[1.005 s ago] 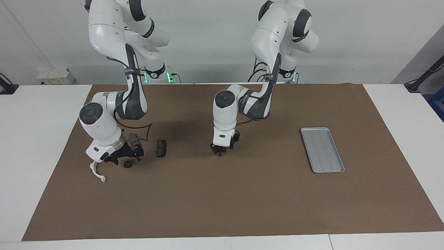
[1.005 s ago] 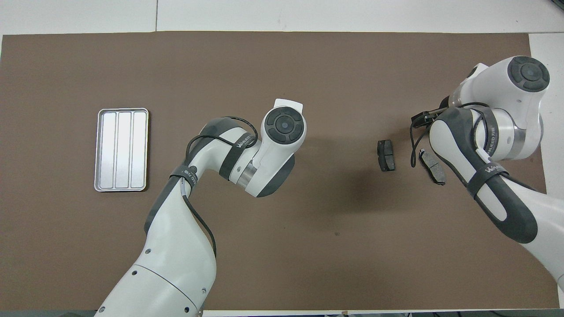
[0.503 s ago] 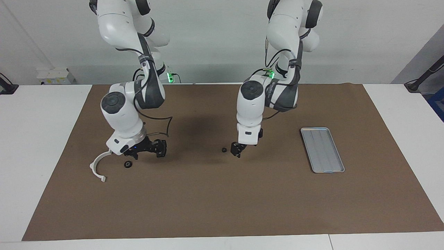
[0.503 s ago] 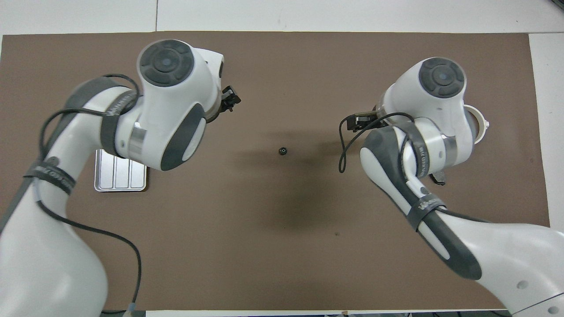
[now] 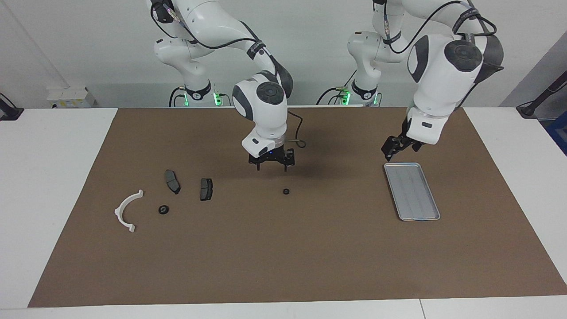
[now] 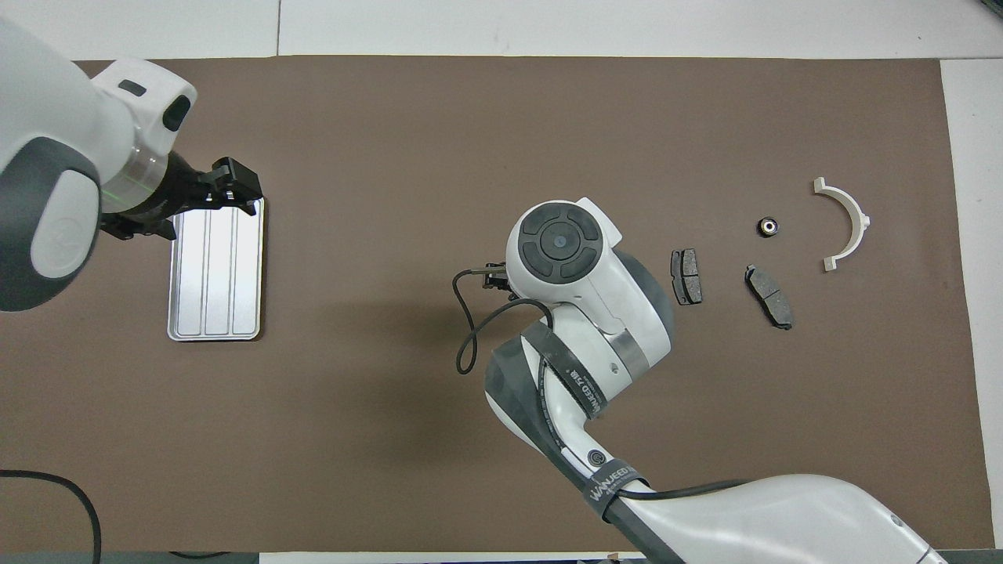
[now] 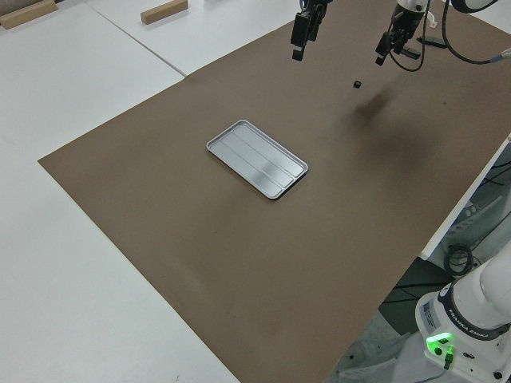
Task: Place bearing gear from tray to pile
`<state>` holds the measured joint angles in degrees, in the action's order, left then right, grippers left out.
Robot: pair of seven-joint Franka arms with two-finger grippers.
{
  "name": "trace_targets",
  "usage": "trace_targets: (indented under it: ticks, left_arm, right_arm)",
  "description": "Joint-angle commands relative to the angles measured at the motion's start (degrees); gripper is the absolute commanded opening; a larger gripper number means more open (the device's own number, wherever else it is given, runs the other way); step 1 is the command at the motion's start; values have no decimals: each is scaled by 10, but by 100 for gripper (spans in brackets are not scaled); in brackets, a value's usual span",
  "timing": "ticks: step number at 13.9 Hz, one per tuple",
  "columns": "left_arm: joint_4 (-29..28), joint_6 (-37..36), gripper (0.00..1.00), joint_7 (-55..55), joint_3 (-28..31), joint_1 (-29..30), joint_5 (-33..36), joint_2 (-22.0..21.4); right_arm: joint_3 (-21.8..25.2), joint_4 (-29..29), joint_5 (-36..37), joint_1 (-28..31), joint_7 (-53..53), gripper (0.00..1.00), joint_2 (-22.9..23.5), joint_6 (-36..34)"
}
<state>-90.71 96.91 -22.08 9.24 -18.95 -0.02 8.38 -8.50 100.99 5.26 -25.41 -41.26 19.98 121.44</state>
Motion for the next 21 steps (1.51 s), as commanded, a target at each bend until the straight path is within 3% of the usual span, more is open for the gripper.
trace_targets:
  ticks: [1,9,21]
  left_arm:
    - [-52,-1,100,108,-7,63,6,-51]
    - [-66,-19,100,165,-6,96,5,-82]
    - [-68,11,100,165,-6,117,5,-81]
  right_arm:
    - [1,-42,15,5,-12,100,46,19]
    - [1,-138,23,-12,-33,100,139,30]
    - [0,-98,34,-11,-36,96,148,66]
